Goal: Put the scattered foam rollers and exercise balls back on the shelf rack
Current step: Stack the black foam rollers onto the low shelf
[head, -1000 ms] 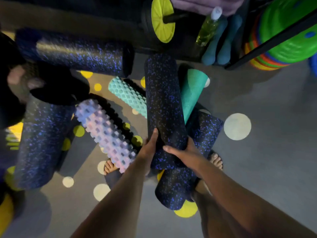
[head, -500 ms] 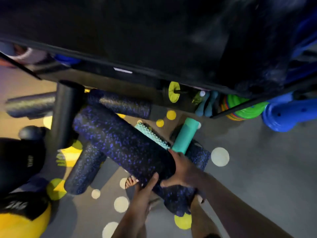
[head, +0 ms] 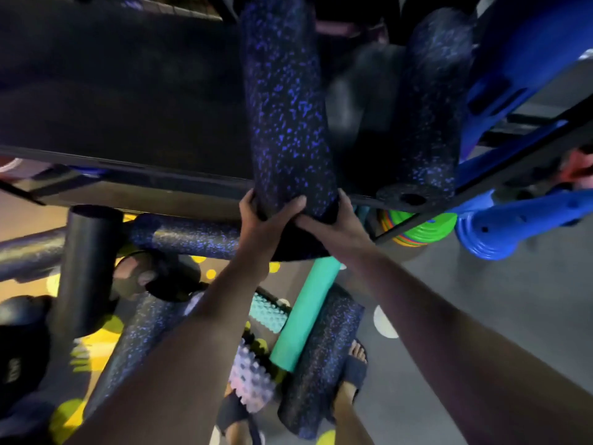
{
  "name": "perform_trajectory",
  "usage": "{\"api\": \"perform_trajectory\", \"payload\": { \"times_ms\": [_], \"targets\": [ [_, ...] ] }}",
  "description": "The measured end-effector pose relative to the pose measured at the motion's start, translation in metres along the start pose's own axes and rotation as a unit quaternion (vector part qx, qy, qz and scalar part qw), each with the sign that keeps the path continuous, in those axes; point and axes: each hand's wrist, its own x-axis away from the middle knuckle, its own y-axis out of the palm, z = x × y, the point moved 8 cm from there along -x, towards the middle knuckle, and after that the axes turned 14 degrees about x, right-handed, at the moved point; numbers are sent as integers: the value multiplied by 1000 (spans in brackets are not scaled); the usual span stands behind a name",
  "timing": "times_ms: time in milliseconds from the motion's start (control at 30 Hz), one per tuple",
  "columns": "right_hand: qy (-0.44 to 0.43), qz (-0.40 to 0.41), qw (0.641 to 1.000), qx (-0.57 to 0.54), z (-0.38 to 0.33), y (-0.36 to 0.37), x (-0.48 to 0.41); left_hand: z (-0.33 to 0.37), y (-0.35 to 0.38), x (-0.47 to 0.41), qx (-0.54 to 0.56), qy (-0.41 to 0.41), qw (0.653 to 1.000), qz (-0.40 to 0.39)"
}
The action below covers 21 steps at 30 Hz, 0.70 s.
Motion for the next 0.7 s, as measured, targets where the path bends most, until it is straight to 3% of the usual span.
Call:
{"api": "perform_trajectory", "payload": {
  "times_ms": [167, 233, 333, 400, 467, 500, 633, 700],
  "targets": [
    [-22, 12, 998, 61, -21, -94, -40, 19, 94, -37, -22, 67, 997, 1],
    [-38, 14, 989, 141, -30, -126, -54, 27, 122, -53, -41, 85, 995, 5],
    [-120, 91, 927, 342, -41, -172, -75, 41, 153, -75, -93, 129, 987, 16],
    [-77, 126, 890, 432, -22, -196, -87, 42, 168, -83, -179, 144, 973, 13],
    [24, 101, 898, 427, 12, -207, -89, 37, 170, -88, -239, 127, 963, 22],
    [36, 85, 909, 406, 23, -206, -89, 33, 168, -89, -248, 107, 963, 23],
    [-13, 74, 934, 349, 23, -205, -95, 12, 150, -94, -261, 38, 964, 24],
    [-22, 71, 937, 341, 25, -206, -99, 9, 145, -86, -246, 45, 967, 39]
  ]
}}
